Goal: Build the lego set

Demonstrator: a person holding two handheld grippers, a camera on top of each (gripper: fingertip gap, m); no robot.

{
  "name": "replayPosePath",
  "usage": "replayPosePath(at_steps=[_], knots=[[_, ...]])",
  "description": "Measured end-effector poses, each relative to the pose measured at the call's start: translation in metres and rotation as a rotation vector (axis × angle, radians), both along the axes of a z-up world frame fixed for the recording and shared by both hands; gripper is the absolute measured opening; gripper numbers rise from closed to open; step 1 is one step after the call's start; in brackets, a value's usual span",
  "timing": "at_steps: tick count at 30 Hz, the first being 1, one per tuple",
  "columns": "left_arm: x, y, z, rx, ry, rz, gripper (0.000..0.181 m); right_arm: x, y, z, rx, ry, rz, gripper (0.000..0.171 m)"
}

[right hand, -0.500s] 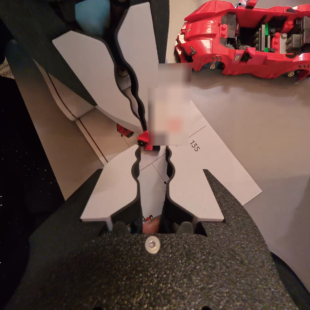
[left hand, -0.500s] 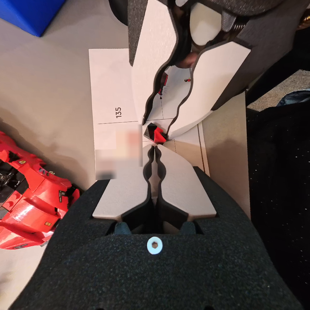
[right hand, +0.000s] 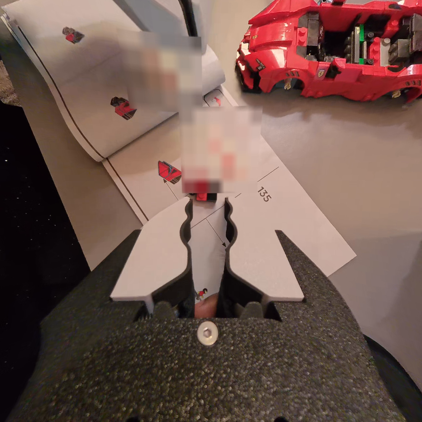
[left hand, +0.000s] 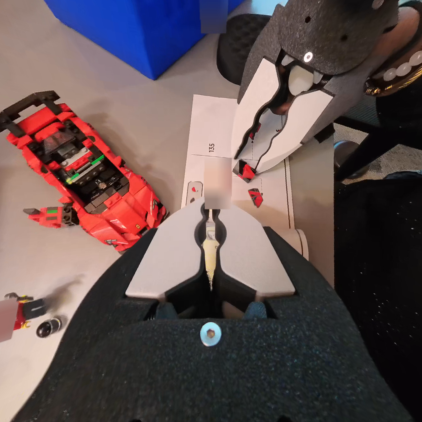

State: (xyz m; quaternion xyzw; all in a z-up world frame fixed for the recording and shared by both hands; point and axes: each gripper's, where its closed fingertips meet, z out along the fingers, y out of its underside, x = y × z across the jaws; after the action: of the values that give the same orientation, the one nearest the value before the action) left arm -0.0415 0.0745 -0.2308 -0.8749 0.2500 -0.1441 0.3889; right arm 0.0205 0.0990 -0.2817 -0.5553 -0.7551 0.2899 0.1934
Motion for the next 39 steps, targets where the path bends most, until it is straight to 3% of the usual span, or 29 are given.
replayPosePath(at_steps=[12, 15, 20, 24, 29, 39], knots=[[-0.012, -0.017, 0.007, 0.045, -0.024, 0.059, 0.003, 0.009, -0.018, 0.003, -0.05, -0.083, -0.08, 0.024], [-0.021, -0.023, 0.012, 0.069, -0.032, 0.091, 0.003, 0.014, -0.013, 0.013, 0.007, -0.075, -0.019, 0.022], [-0.028, -0.033, 0.015, 0.091, -0.053, 0.115, 0.003, 0.001, -0.013, 0.038, 0.007, 0.048, 0.234, 0.012], [-0.027, -0.04, 0.014, 0.093, -0.068, 0.11, 0.003, -0.007, -0.014, 0.032, -0.004, -0.009, 0.377, 0.009], [-0.029, -0.046, 0.013, 0.095, -0.077, 0.112, 0.003, -0.007, -0.017, 0.018, -0.013, -0.081, 0.464, 0.011], [-0.031, -0.047, 0.012, 0.101, -0.097, 0.102, 0.003, -0.011, -0.022, 0.016, -0.069, -0.06, 0.463, 0.002]])
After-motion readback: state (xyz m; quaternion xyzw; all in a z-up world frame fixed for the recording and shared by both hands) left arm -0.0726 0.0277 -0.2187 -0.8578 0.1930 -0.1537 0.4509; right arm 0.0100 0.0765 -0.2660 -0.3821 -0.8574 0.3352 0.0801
